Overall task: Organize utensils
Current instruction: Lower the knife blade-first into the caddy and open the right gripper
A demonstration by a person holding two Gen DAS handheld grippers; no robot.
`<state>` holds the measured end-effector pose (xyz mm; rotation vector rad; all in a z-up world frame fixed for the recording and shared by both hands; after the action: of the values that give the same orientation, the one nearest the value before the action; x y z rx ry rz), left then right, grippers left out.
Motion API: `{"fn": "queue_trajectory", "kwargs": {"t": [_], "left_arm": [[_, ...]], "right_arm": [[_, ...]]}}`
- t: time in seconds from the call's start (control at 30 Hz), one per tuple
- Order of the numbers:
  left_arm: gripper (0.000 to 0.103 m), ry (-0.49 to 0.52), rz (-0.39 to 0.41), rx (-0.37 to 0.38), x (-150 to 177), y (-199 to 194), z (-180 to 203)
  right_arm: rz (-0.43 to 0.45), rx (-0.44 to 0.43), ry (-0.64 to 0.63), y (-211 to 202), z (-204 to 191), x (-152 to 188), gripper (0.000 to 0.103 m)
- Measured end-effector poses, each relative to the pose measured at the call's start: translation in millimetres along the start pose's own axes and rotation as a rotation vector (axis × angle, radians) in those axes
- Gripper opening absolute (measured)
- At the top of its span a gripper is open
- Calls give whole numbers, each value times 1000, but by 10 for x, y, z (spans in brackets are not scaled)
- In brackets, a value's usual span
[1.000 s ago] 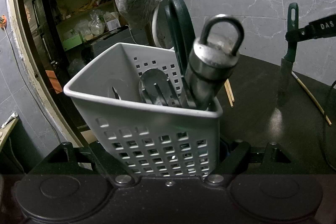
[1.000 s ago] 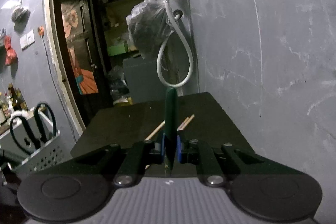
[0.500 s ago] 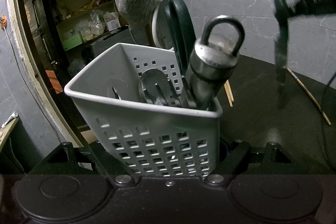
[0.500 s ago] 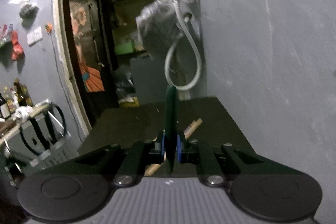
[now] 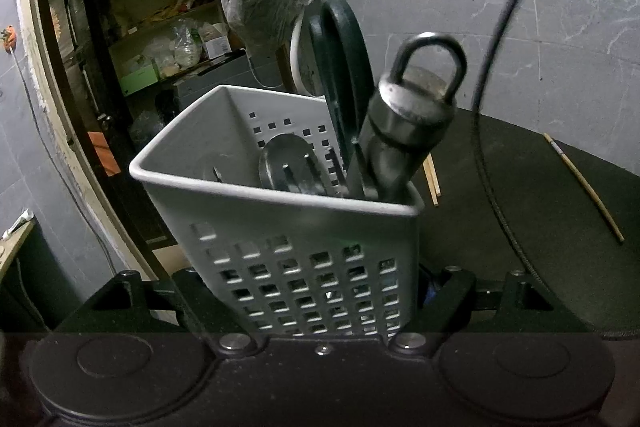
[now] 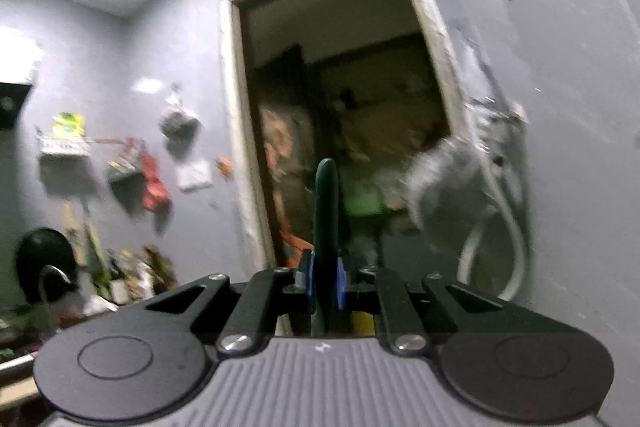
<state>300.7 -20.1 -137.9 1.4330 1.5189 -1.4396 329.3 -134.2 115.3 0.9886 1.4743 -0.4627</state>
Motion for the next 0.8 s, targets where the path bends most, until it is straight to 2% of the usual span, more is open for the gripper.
{"fn": "queue_trajectory", "kwargs": {"t": [0.13, 0.33, 0.53, 0.8], "left_arm": [[82, -7, 2, -6, 4, -2, 5], [82, -9, 5, -12, 10, -17, 0], [82, -10, 6, -13, 10, -17, 1], [82, -7, 7, -9, 8, -25, 8]], "right_arm": [[1, -69, 15, 223, -157, 20, 13], [-91, -104, 48, 366, -264, 507, 13], [-199, -97, 42, 258, -348, 1038, 13], [-302, -103, -5, 128, -441, 1402, 13]]}}
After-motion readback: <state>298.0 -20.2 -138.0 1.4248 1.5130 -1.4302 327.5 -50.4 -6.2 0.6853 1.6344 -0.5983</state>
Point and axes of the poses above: each gripper's, at about its wrist camera, not at the fingertips, and y roughly the way its jaws point, z to its right, x to its underside, the point moved 10 cm from there along y, roughly the way its jaws point, and after that the axes turned 13 degrees about z, right-handed, at the moved point
